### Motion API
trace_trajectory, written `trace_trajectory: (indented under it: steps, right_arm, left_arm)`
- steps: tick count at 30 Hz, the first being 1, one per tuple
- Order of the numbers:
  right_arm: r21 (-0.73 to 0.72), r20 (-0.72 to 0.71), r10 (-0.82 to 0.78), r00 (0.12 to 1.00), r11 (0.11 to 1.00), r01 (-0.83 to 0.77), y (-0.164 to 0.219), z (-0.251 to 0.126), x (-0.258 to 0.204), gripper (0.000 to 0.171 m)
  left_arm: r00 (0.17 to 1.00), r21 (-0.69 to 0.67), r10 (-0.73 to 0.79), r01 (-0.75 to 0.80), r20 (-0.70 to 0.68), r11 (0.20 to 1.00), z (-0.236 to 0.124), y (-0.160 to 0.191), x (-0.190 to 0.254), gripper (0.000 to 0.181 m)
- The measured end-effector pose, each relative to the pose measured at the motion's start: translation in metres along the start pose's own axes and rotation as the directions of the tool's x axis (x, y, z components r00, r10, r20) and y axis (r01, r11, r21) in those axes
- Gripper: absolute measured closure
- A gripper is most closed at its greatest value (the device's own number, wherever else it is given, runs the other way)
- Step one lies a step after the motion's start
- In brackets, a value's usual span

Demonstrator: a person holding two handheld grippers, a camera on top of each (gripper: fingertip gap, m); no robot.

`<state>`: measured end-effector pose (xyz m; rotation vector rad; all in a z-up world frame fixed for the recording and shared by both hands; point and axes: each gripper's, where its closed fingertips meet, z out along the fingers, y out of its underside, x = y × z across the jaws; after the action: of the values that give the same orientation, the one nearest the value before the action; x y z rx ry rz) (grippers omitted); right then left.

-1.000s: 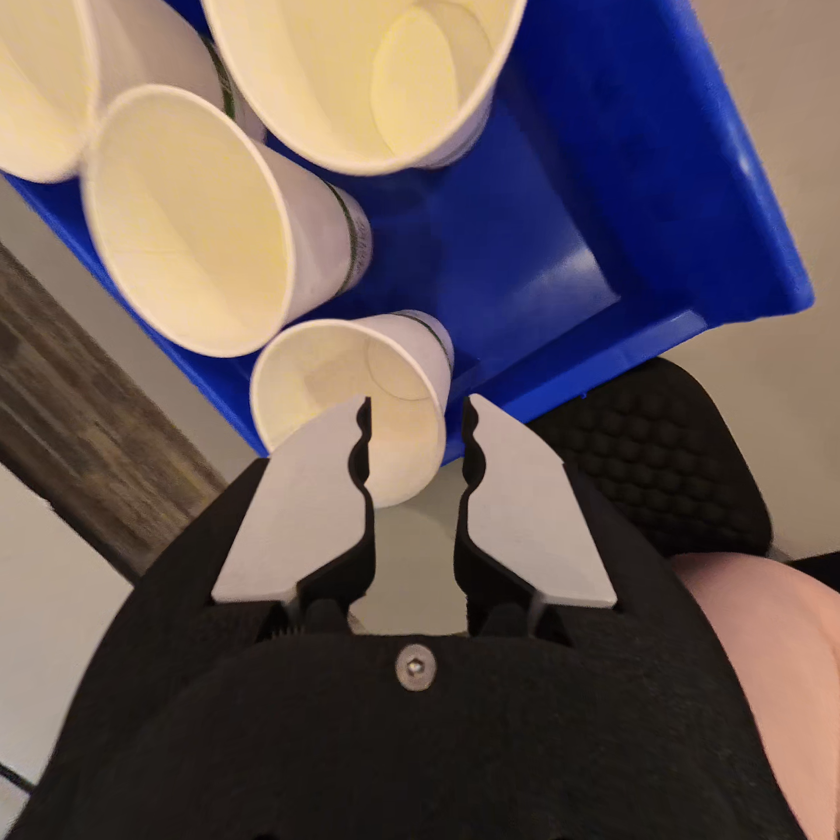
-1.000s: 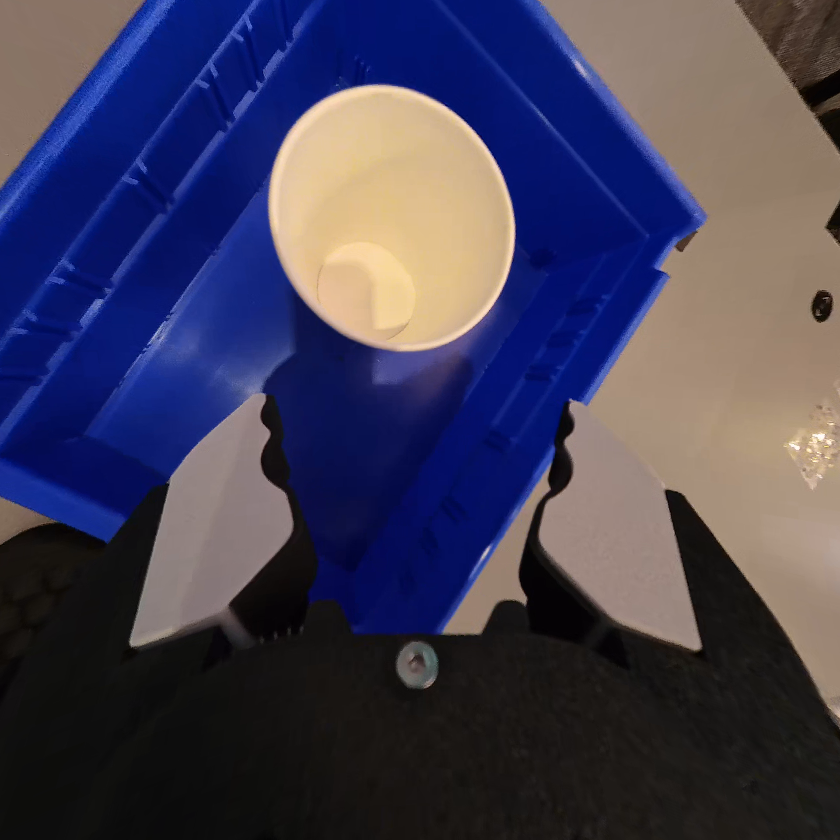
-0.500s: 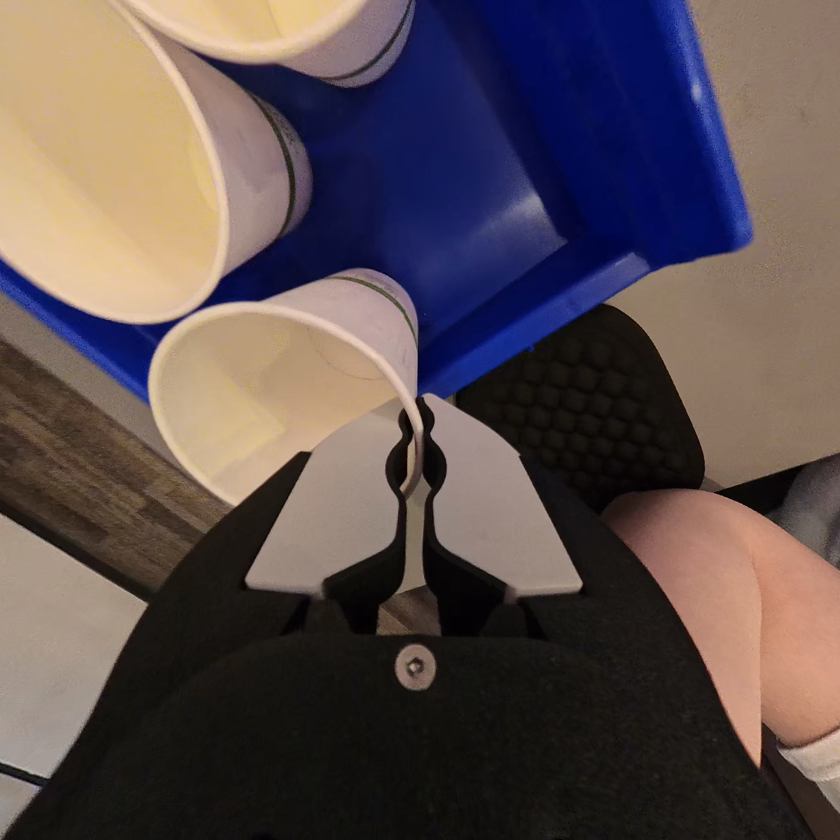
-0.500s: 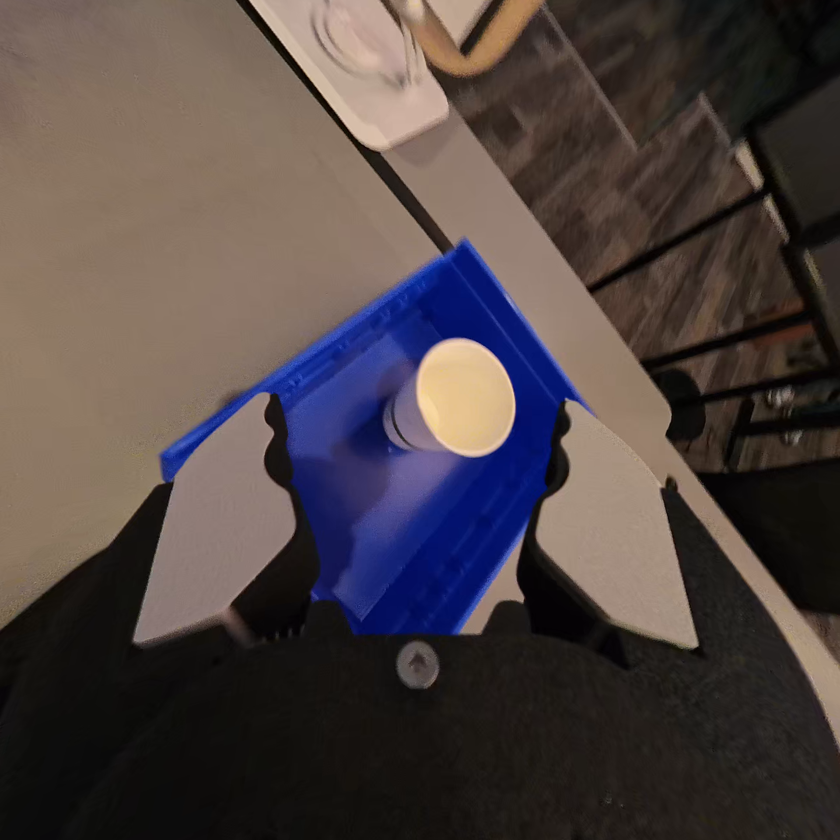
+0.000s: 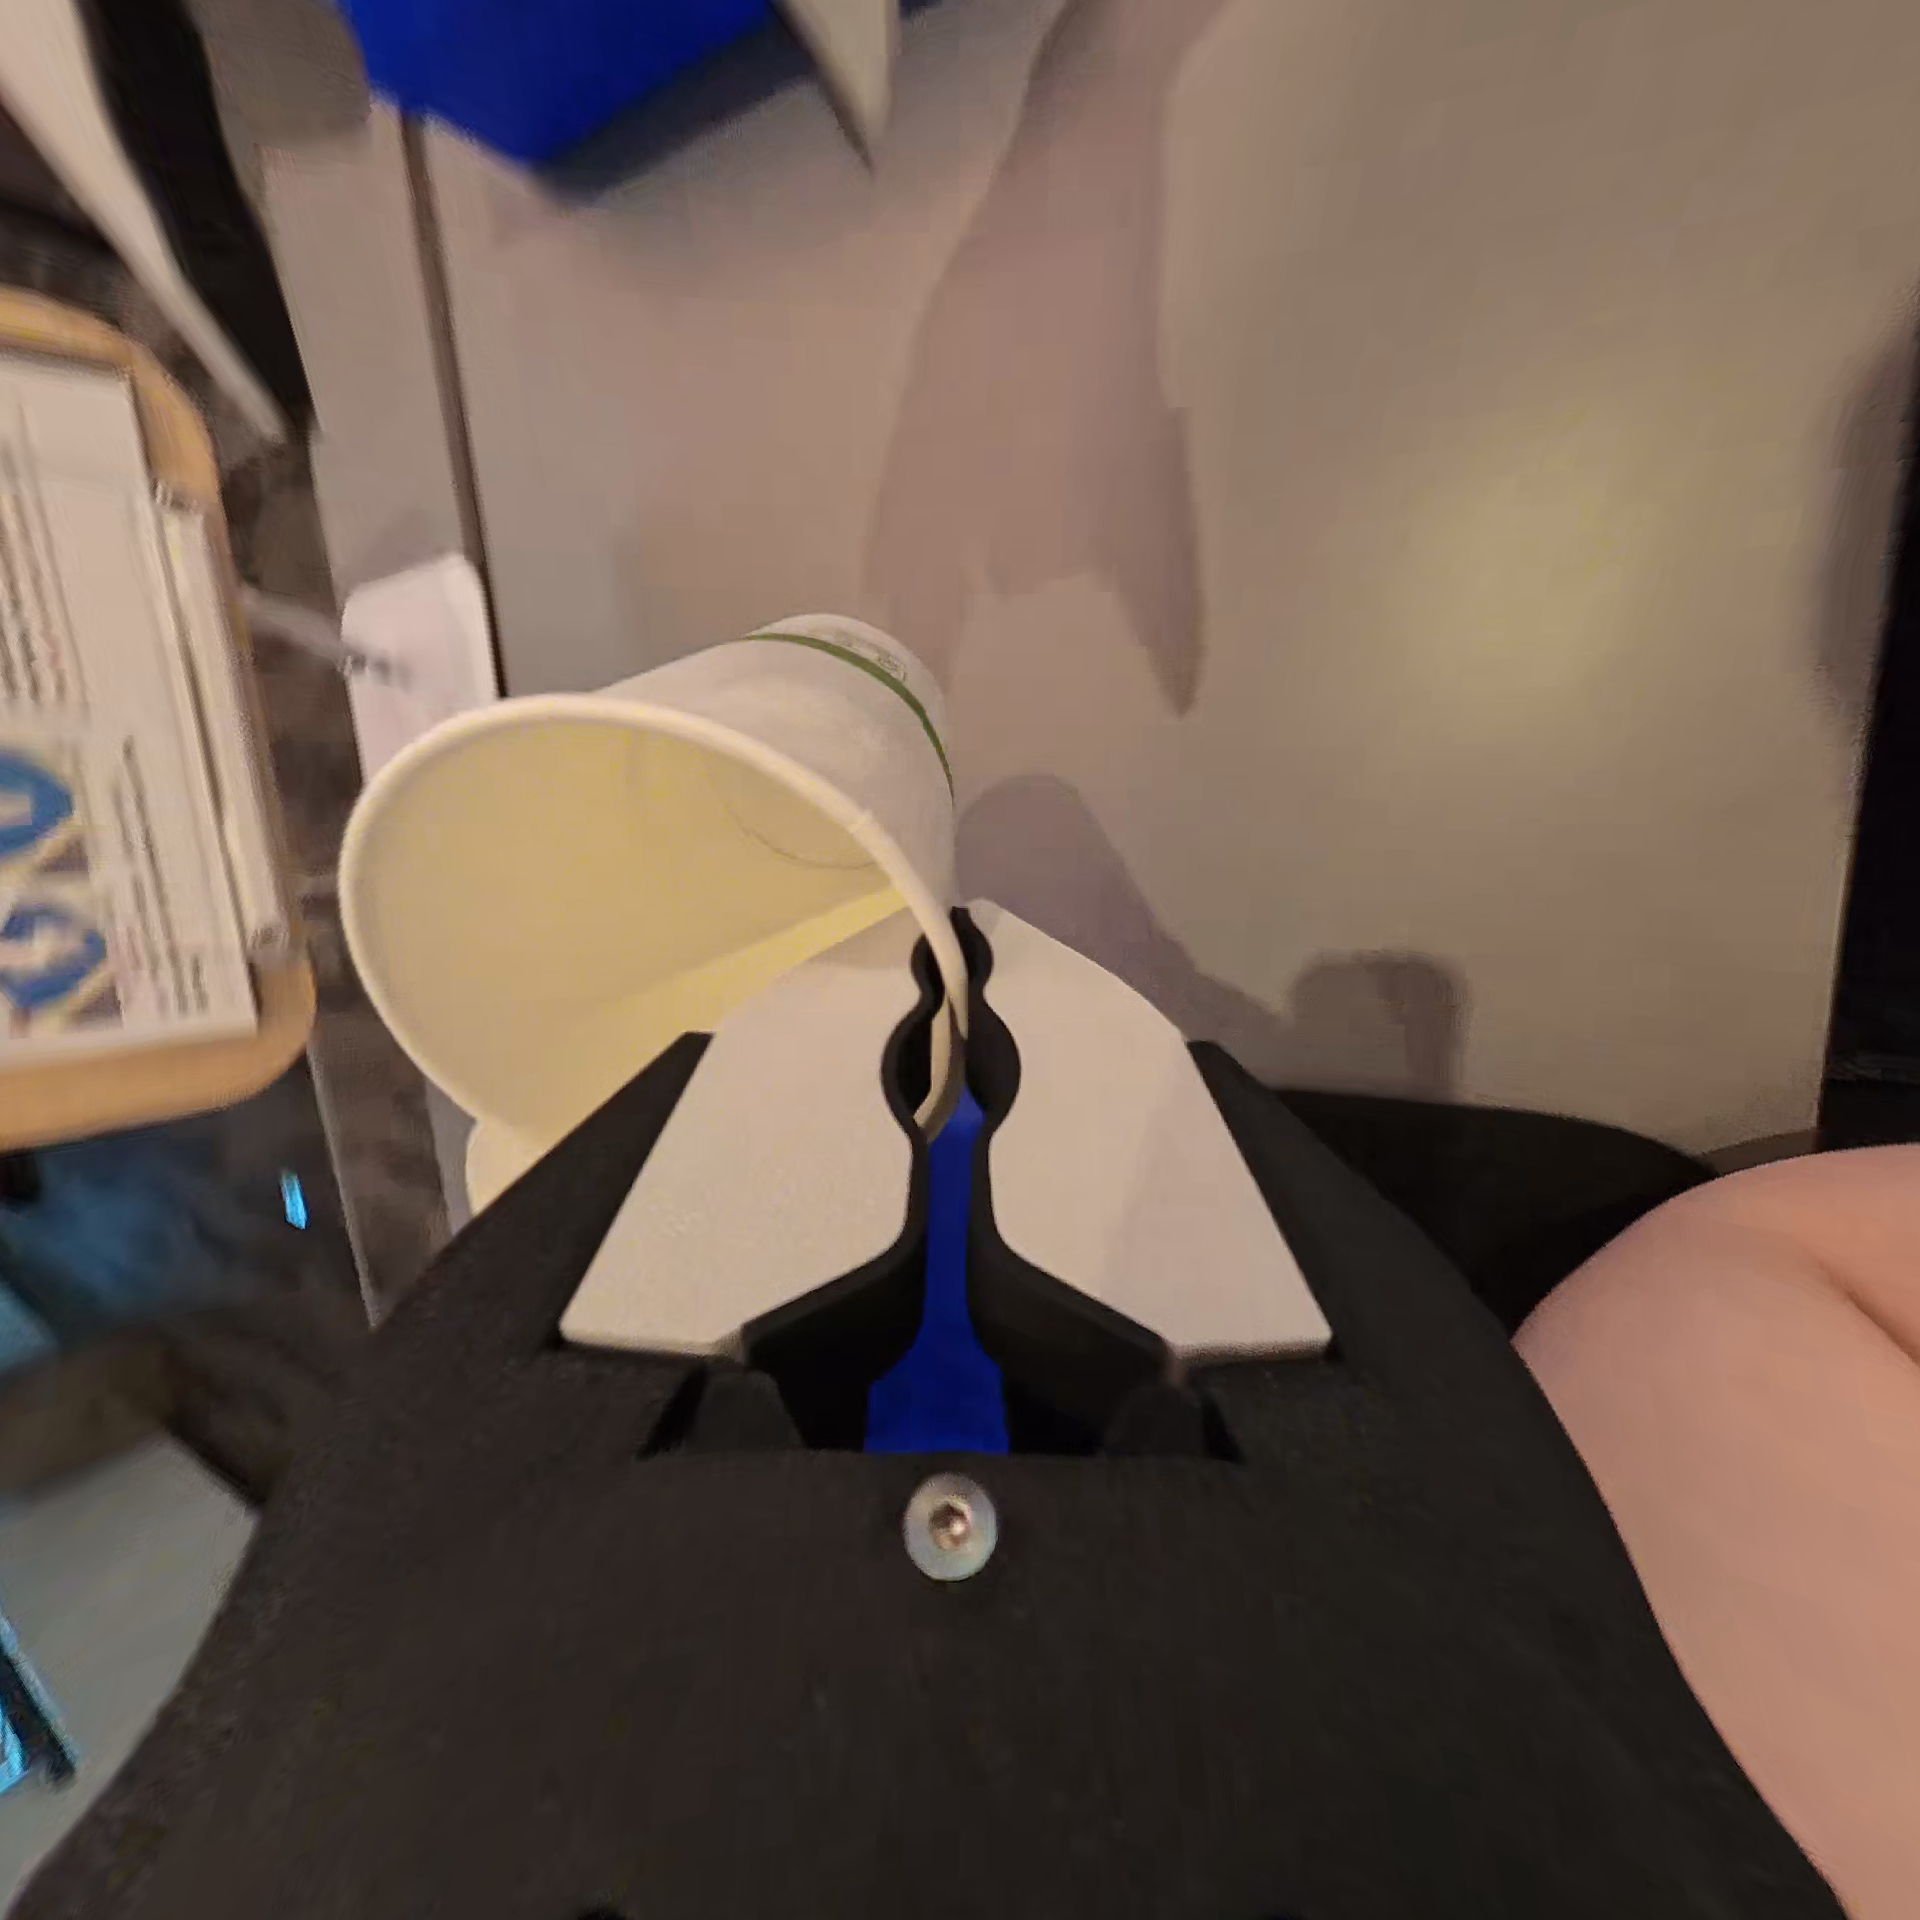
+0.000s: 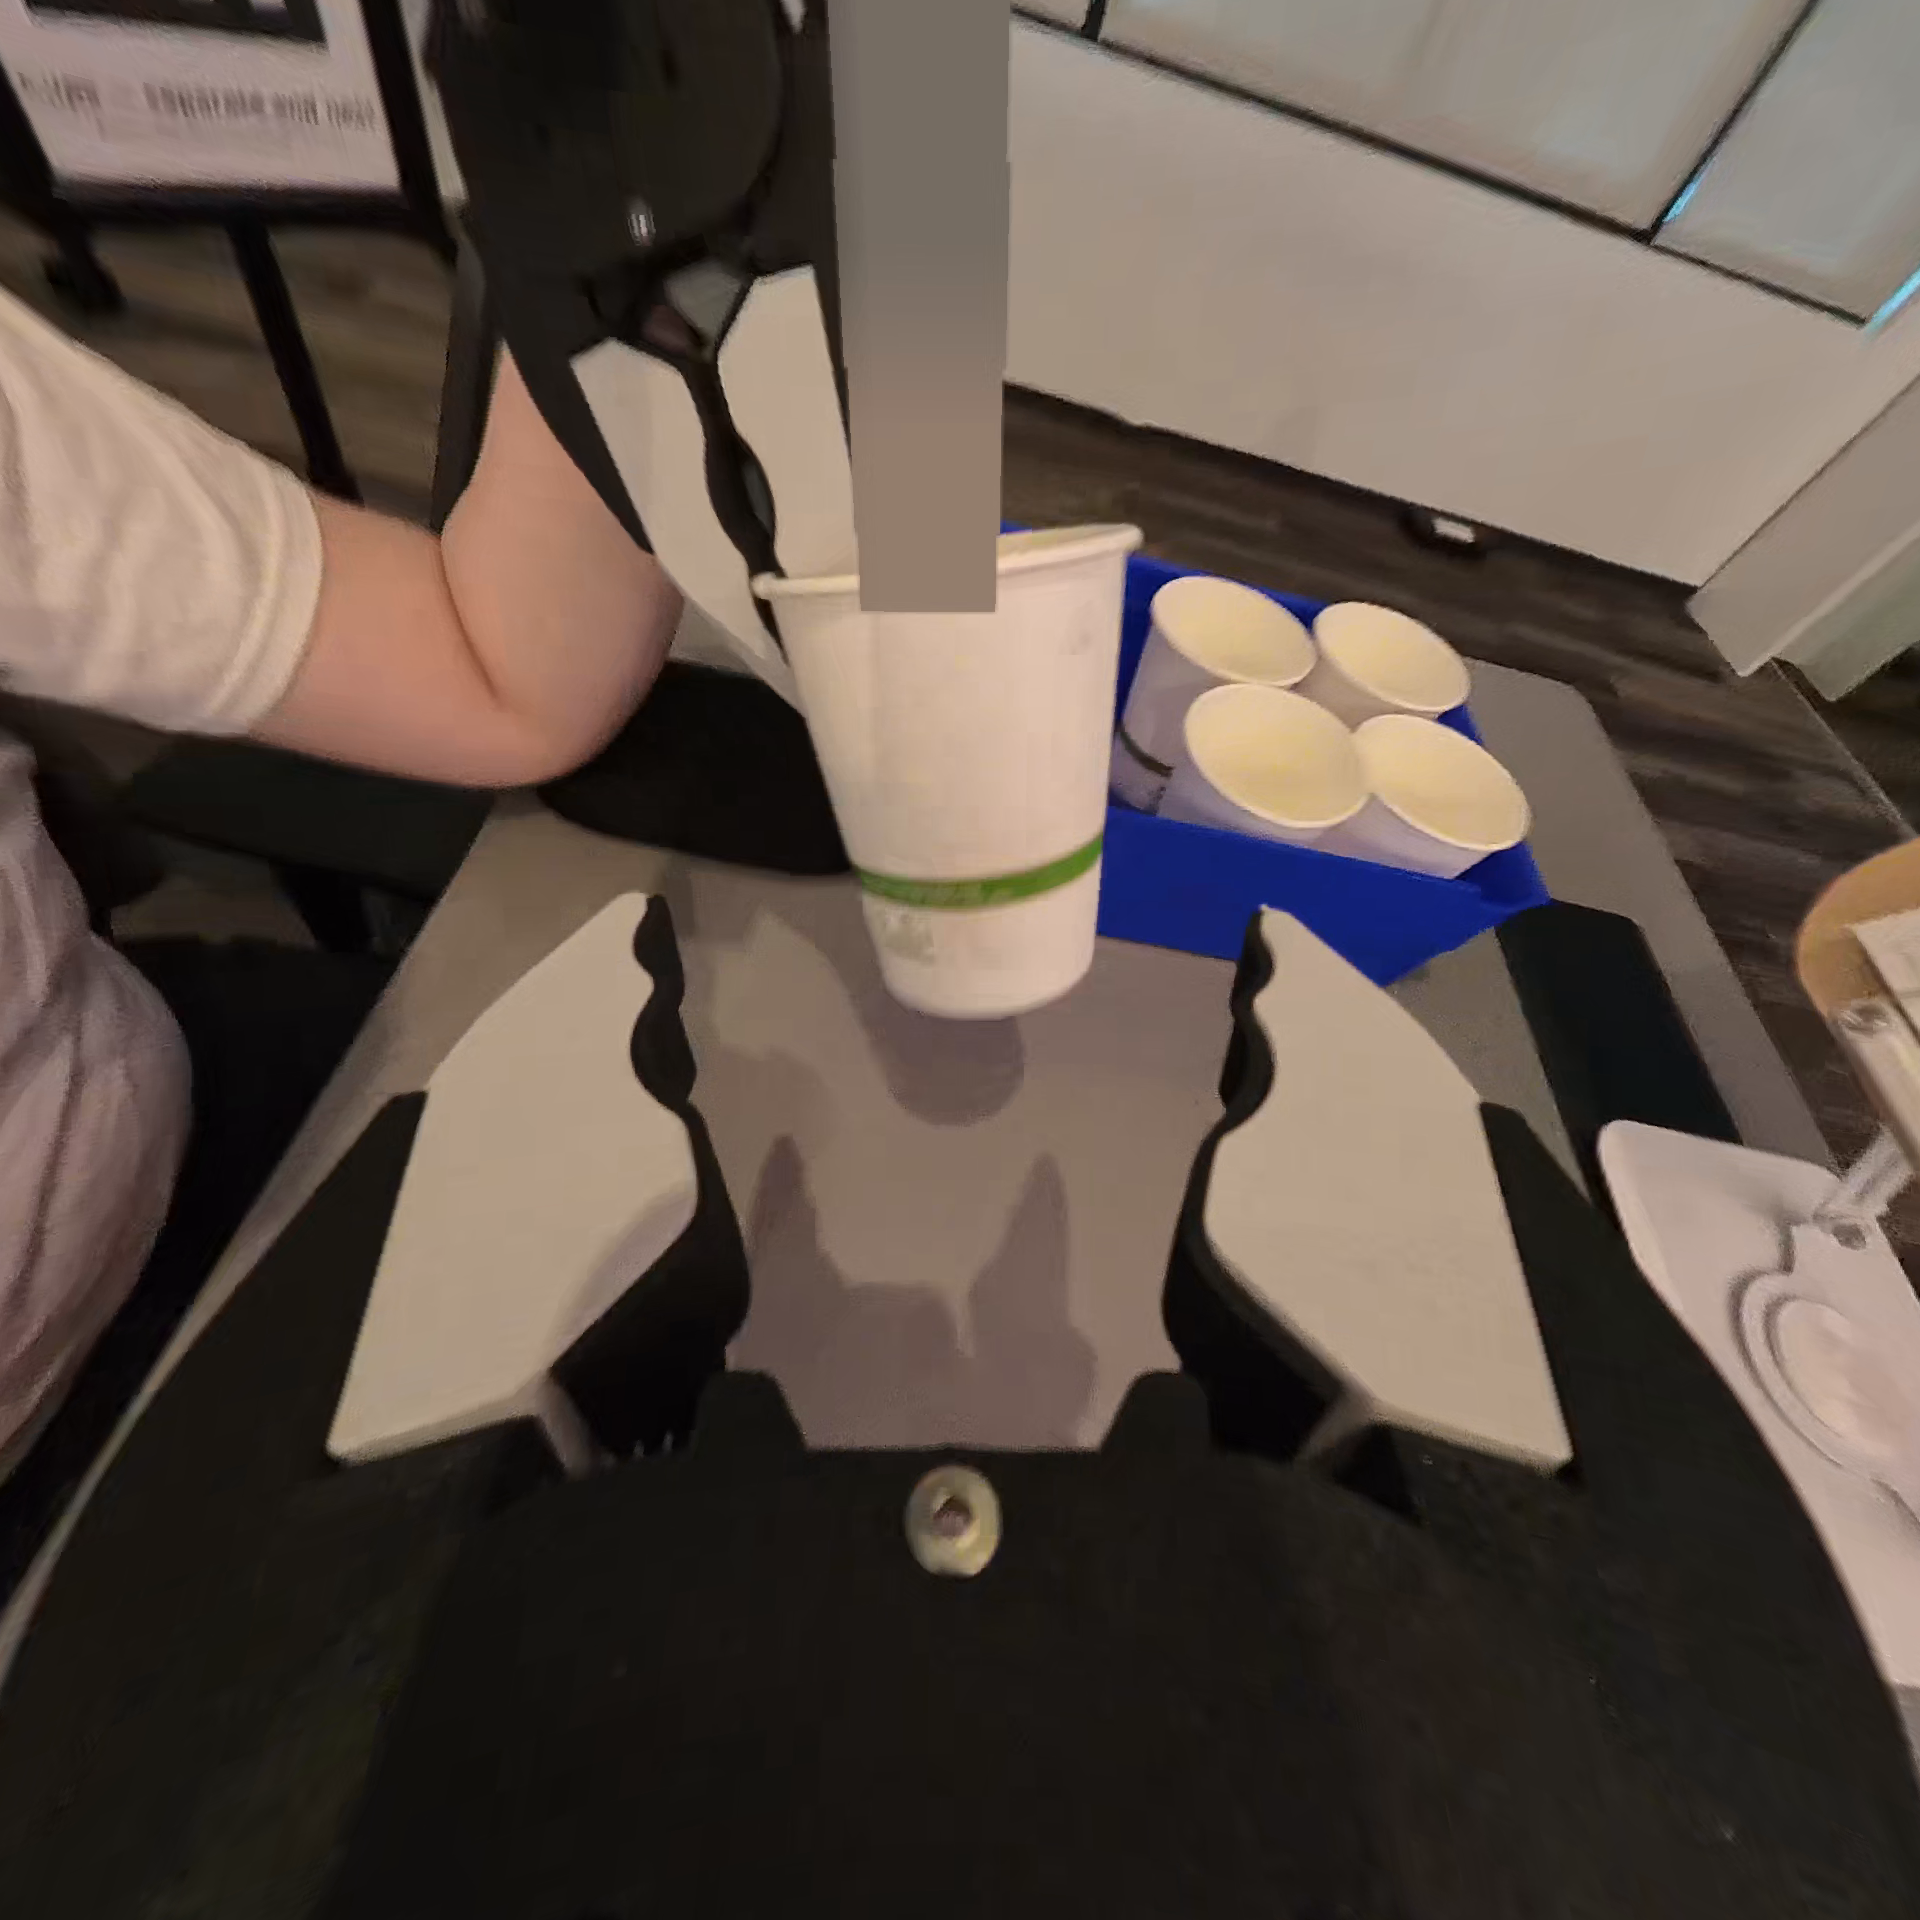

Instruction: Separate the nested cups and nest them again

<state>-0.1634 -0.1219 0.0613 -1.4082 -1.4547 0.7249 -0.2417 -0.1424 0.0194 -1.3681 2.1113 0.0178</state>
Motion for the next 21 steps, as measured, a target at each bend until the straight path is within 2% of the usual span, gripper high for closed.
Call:
trace_trajectory:
  steps: [2, 5, 10, 16, 21]
  right_arm:
    - [0.006, 0.054, -0.019, 0.998, 1.000, 0.019, 0.006, 0.017, -0.009, 0.068]
    - [-0.019, 0.124, 0.042, 0.991, 0.999, -0.040, 0.017, 0.033, -0.016, 0.064]
    - [-0.025, 0.229, 0.093, 0.969, 0.996, -0.089, 0.024, 0.039, -0.027, 0.067]
    - [-0.120, 0.227, 0.086, 0.970, 0.991, -0.060, 0.045, 0.045, -0.027, 0.078]
    - [-0.153, 0.251, 0.114, 0.961, 0.985, -0.077, 0.052, 0.046, -0.029, 0.079]
  left_arm:
    - [0.998, 0.043, 0.042, -0.040, -0.048, 0.998, 0.008, -0.015, 0.004, 0.181]
    - [0.989, 0.101, 0.112, -0.102, -0.101, 0.990, 0.020, -0.028, 0.010, 0.181]
    - [0.973, 0.121, 0.151, -0.131, -0.174, 0.984, 0.039, -0.037, 0.015, 0.181]
    - [0.957, 0.135, 0.185, -0.157, -0.224, 0.978, 0.047, -0.042, 0.022, 0.181]
    - [0.955, 0.117, 0.169, -0.144, -0.244, 0.983, 0.050, -0.042, 0.023, 0.180]
